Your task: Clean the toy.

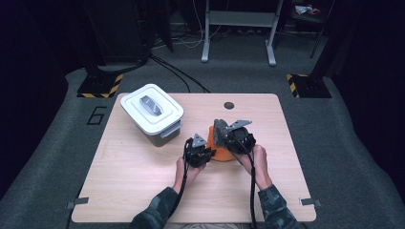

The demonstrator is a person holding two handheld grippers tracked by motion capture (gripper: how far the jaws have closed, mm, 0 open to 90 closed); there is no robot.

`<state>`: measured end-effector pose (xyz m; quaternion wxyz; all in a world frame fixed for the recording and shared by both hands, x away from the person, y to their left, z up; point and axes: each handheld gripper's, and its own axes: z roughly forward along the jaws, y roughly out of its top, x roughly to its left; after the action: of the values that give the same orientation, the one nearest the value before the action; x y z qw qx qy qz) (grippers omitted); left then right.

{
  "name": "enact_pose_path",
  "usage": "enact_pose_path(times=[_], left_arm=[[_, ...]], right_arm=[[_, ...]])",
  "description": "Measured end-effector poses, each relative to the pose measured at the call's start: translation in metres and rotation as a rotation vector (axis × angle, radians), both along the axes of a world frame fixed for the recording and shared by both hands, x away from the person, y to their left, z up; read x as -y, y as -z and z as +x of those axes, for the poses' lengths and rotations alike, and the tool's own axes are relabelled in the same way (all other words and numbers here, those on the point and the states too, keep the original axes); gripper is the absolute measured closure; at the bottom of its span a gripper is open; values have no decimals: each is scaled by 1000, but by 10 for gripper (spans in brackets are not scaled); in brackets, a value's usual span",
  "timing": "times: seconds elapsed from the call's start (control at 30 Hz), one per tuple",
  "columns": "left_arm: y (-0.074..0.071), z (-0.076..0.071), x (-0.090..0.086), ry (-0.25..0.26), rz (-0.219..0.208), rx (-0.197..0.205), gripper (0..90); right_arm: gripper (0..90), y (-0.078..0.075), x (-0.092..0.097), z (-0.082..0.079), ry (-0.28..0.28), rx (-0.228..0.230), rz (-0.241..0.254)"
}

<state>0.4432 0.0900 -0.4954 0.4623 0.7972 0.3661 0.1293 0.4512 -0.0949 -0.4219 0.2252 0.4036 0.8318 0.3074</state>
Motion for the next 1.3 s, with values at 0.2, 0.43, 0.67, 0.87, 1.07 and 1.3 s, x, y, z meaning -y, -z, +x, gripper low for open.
enact_pose_path(times=[0.2,0.43,0.67,0.87,1.07,1.3], left_arm=[[0,0,1,3,2,1,794],[0,0,1,8,4,-2,793],[0,0,1,6,3,-2,792],[0,0,1,3,-2,2,790],[0,0,0,2,-7,0,788],[0,0,0,4,-11,2,781]], right_arm=[[722,3,20,2,39,-23,29],[722,18,52,7,129,-67,45],[722,43,74,16,192,-131,31],[720,66,81,28,225,-209,45],[726,62,87,26,240,-194,37],[728,17,85,5,217,-53,84]])
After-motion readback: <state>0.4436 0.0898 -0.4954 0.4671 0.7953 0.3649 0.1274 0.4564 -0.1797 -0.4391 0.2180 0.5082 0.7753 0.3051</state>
